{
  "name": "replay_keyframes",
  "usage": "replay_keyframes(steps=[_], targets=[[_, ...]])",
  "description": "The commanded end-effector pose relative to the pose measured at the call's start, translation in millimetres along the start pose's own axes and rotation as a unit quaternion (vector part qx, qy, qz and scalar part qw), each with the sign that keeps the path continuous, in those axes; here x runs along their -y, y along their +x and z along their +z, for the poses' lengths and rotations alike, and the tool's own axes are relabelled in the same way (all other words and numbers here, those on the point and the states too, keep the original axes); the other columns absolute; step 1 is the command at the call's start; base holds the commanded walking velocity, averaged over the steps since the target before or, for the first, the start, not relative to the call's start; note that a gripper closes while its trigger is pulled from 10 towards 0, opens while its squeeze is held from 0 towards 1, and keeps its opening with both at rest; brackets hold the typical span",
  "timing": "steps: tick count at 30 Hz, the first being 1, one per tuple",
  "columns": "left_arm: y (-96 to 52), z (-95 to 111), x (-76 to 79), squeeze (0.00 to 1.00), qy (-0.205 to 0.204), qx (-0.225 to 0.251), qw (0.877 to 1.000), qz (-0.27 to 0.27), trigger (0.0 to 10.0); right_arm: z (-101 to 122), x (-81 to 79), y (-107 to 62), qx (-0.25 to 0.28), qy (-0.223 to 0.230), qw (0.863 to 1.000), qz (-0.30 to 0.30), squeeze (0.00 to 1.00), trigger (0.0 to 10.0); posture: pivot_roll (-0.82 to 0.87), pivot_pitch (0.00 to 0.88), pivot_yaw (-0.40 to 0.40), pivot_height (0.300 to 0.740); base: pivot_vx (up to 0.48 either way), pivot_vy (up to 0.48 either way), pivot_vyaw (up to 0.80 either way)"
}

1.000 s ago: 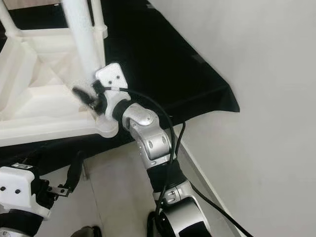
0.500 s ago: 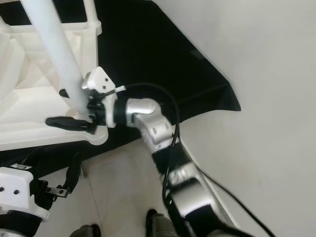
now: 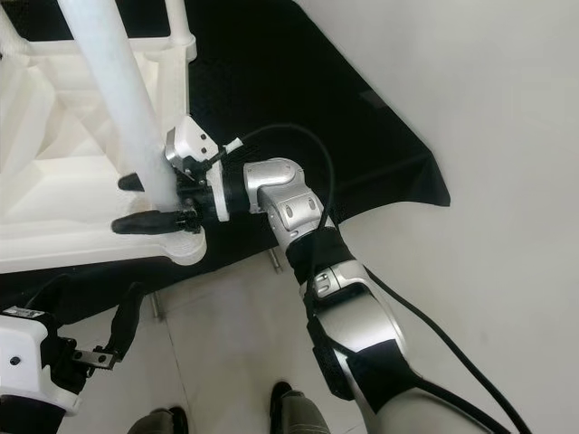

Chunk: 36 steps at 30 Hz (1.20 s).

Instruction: Building children table

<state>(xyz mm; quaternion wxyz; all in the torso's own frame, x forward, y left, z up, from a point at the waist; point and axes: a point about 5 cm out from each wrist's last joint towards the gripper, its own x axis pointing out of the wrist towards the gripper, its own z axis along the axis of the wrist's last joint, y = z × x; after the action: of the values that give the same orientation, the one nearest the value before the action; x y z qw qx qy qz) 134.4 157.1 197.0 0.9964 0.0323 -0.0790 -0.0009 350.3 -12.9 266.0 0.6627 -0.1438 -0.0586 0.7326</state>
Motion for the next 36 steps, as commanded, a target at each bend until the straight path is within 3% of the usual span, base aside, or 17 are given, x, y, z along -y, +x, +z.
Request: replay_keyframes(steps=[1,6,9,11,13,14,15,17,18,19,20,22,24,29,30,31,36], targets=[[-2.6,0,-0.8,0.0,0.002,-0.009,1.0,0.004,10.0,-8,-4.5,5.7,-0.02,0.004,0.999,0.025,0.0,0.0,0.17,0.298,-0.054,0.74,0.0,0.0,0.0],[-1.8,1,1.0,0.0,-0.001,-0.008,1.0,0.001,10.0,-14,0.2,-1.5,-0.031,0.012,0.999,-0.007,0.0,0.0,0.15,0.299,-0.054,0.74,0.0,0.0,0.0],[0.0,0,2.0,0.0,-0.005,-0.007,1.0,0.0,10.0,-26,1.8,-13.8,-0.056,0.029,0.996,-0.069,0.0,0.0,0.13,0.298,-0.057,0.74,0.0,0.0,0.0],[1.3,-1,2.0,0.0,-0.006,-0.006,1.0,0.0,10.0,-42,-0.4,-23.4,-0.084,0.086,0.981,-0.154,0.0,0.0,0.12,0.298,-0.06,0.74,0.0,0.0,0.0],[1.3,-1,2.0,0.0,-0.006,-0.006,1.0,0.0,10.0,-42,-0.4,-23.4,-0.084,0.086,0.981,-0.154,0.0,0.0,0.12,0.298,-0.06,0.74,0.0,0.0,0.0],[1.8,-2,1.6,0.0,-0.008,-0.007,1.0,-0.001,10.0,-54,0.9,-24.9,-0.106,0.131,0.951,-0.259,0.0,0.0,0.11,0.293,-0.061,0.74,0.0,0.0,0.0],[1.8,-2,1.6,0.0,-0.008,-0.007,1.0,-0.001,10.0,-54,0.9,-24.9,-0.106,0.131,0.951,-0.259,0.0,0.0,0.11,0.293,-0.061,0.74,0.0,0.0,0.0],[4.2,-3,-0.1,0.0,-0.011,-0.006,1.0,0.0,10.0,-66,-25.1,-5.5,-0.076,0.205,0.889,-0.402,0.0,0.0,0.11,0.296,-0.046,0.74,0.0,0.0,0.0],[4.2,-3,-0.1,0.0,-0.011,-0.006,1.0,0.0,10.0,-66,-25.1,-5.5,-0.076,0.205,0.889,-0.402,0.0,0.0,0.11,0.296,-0.046,0.74,0.0,0.0,0.0],[5.8,-3,-1.3,0.0,-0.013,-0.004,1.0,0.002,10.0,-63,-27.0,1.5,-0.061,0.209,0.87,-0.442,0.0,0.0,0.11,0.279,-0.039,0.74,0.0,0.0,0.0],[7.8,-3,-2.2,0.0,-0.014,-0.002,1.0,0.004,10.0,-55,-20.2,8.1,-0.043,0.186,0.869,-0.457,0.0,0.0,0.12,0.274,-0.042,0.74,0.0,0.0,0.0],[7.8,-3,-2.2,0.0,-0.014,-0.002,1.0,0.004,10.0,-55,-20.2,8.1,-0.043,0.186,0.869,-0.457,0.0,0.0,0.12,0.274,-0.042,0.74,0.0,0.0,0.0],[10.6,-2,-3.2,0.0,-0.016,0.004,1.0,0.008,10.0,-41,0.5,17.7,-0.025,0.145,0.875,-0.462,0.0,0.0,0.11,0.257,-0.043,0.74,0.0,0.0,0.0],[12.2,-2,-3.7,0.0,-0.017,0.007,1.0,0.011,10.0,-30,14.7,22.0,-0.018,0.126,0.876,-0.466,0.0,0.0,0.11,0.256,-0.043,0.74,0.0,0.0,0.0],[13.0,-3,-4.1,0.0,-0.016,0.008,1.0,0.013,10.0,-23,25.0,20.5,-0.032,0.096,0.874,-0.475,0.0,10.0,0.11,0.246,-0.043,0.74,0.0,0.0,0.0],[13.0,-3,-4.1,0.0,-0.016,0.008,1.0,0.013,10.0,-23,25.0,20.5,-0.032,0.096,0.874,-0.475,0.0,10.0,0.11,0.246,-0.043,0.74,0.0,0.0,0.0],[14.5,-2,-4.4,0.0,-0.018,0.011,1.0,0.016,10.0,-7,38.7,5.8,-0.025,0.056,0.844,-0.532,0.0,10.0,0.12,0.246,-0.047,0.74,0.0,0.0,0.0]])
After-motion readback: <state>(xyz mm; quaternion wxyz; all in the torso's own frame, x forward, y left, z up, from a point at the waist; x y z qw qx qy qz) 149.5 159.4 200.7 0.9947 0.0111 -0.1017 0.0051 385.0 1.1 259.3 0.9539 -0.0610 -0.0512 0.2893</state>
